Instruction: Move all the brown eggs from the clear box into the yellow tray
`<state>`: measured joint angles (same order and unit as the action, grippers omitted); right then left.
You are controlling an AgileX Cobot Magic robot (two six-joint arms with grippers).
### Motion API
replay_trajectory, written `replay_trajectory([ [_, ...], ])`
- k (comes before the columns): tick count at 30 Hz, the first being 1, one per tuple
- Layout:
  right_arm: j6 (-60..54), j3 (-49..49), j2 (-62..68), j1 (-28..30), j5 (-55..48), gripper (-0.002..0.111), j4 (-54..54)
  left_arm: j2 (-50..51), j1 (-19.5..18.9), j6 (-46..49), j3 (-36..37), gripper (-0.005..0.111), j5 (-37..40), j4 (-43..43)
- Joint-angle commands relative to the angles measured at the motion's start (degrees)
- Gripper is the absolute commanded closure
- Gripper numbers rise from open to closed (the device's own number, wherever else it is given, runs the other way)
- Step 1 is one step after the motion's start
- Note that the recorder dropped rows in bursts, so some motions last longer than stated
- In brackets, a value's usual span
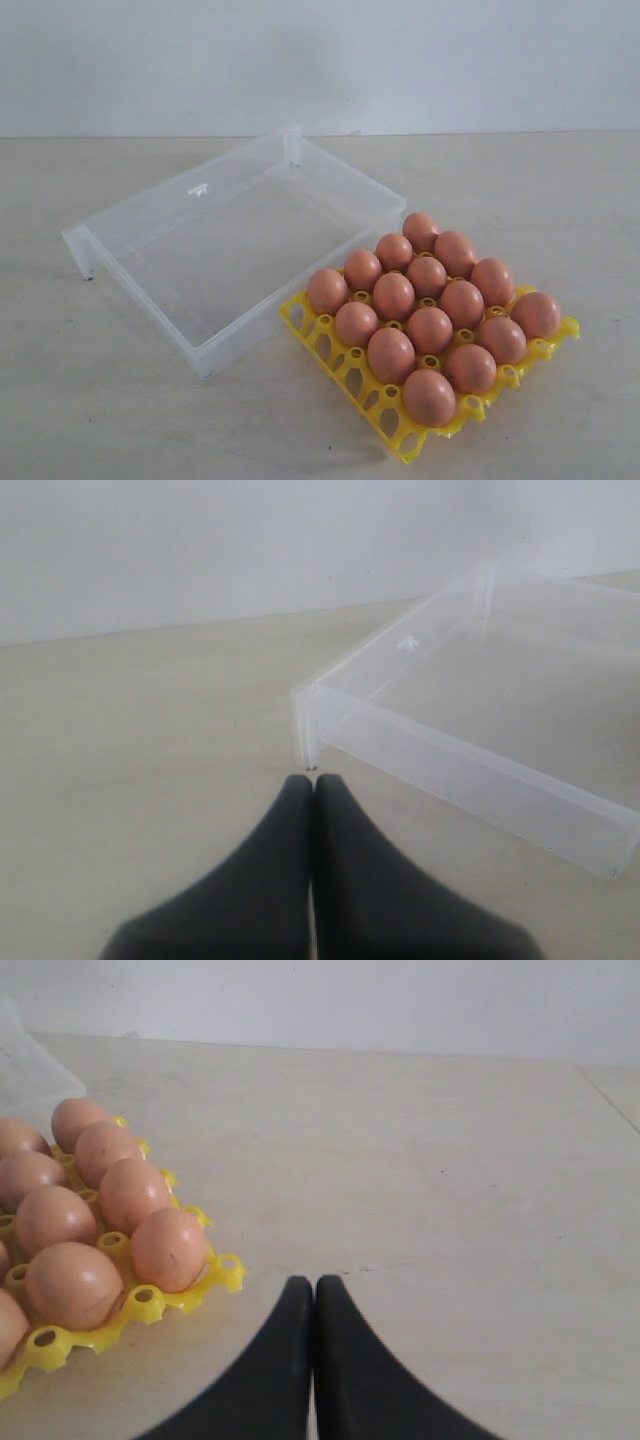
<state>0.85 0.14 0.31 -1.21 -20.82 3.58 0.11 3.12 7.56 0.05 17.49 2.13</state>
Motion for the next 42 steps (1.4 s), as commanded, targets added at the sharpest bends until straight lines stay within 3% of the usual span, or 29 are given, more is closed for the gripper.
replay_trajectory([
  [1, -0.8, -0.1, -0.3, 0.3, -0.3, 0.109, 0.9, -0.1, -0.2, 0.0, -0.1, 0.111, -0.7, -0.1],
  [19, -0.8, -0.1, -0.3, 0.9, 0.0, 0.109, -0.1, -0.1, -0.2, 0.0, -0.1, 0.111, -0.8, -0.1],
  [26, -0.8, -0.1, -0.3, 3.9, 0.0, 0.109, -0.4, -0.1, -8.7, 0.0, -0.1, 0.111, -1.2, -0.1],
  [32, -0.8, -0.1, -0.3, 4.4, 0.0, 0.109, -0.4, -0.1, -4.2, 0.0, -0.1, 0.111, -1.2, -0.1],
  [42, -0.8, -0.1, -0.3, 4.7, 0.0, 0.109, -0.4, -0.1, -5.5, 0.0, -0.1, 0.111, -1.2, -0.1],
])
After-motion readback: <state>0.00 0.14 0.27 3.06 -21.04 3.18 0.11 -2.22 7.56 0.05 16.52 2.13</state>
